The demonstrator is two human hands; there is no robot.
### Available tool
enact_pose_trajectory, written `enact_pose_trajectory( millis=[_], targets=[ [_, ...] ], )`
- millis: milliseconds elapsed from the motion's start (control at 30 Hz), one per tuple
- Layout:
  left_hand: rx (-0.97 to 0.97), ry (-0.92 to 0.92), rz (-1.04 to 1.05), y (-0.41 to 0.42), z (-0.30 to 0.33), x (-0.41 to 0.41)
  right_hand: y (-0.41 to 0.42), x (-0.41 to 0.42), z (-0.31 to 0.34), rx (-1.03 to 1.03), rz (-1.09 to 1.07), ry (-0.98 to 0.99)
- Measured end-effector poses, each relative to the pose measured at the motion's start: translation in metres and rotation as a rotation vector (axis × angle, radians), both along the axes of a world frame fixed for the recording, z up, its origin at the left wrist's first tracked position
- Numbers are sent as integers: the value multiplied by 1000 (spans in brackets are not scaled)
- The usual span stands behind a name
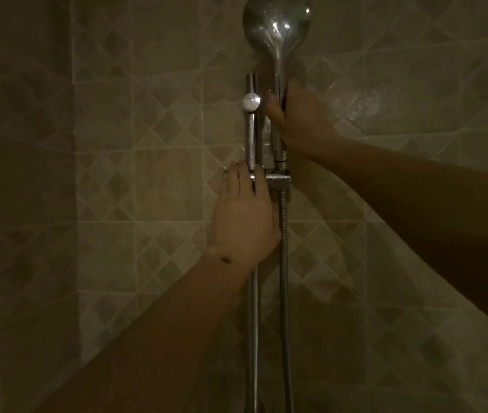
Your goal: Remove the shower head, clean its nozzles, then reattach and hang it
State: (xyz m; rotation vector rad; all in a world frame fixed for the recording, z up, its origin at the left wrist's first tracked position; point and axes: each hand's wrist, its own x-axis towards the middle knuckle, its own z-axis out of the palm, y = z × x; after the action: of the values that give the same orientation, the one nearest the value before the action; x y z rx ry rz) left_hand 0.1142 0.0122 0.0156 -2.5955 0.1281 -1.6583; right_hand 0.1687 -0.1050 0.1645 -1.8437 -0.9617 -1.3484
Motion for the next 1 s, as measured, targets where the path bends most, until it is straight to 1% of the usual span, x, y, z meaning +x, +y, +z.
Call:
enact_pose_trajectory(
  millis=[100, 200, 333, 433, 567, 667, 733, 933, 1000],
  targets=[
    [24, 8, 0, 4, -1, 1, -1, -1, 3, -41, 32, -4],
    [20, -2, -19, 5, -2, 1, -9, 6, 5, -49, 0, 16],
    [24, -7, -17, 4, -3, 3, -12, 15, -12, -72, 2, 33],
    [18, -17, -22, 3, -4, 5, -9, 20, -24, -26, -7, 0],
    [24, -7, -2, 3, -6, 7, -4, 21, -31, 67, -24, 12],
    [41, 28, 21, 3, -5, 5, -1, 16, -38, 110, -25, 1],
    [49, 62, 26, 4, -2, 1, 0, 12, -39, 114, -30, 34],
    [-52, 158, -64, 1, -4, -28, 5, -1, -42, 149, -90, 146],
    [-69, 144, -99, -2, -17, -40, -1, -8, -50, 81, -117, 214]
  ],
)
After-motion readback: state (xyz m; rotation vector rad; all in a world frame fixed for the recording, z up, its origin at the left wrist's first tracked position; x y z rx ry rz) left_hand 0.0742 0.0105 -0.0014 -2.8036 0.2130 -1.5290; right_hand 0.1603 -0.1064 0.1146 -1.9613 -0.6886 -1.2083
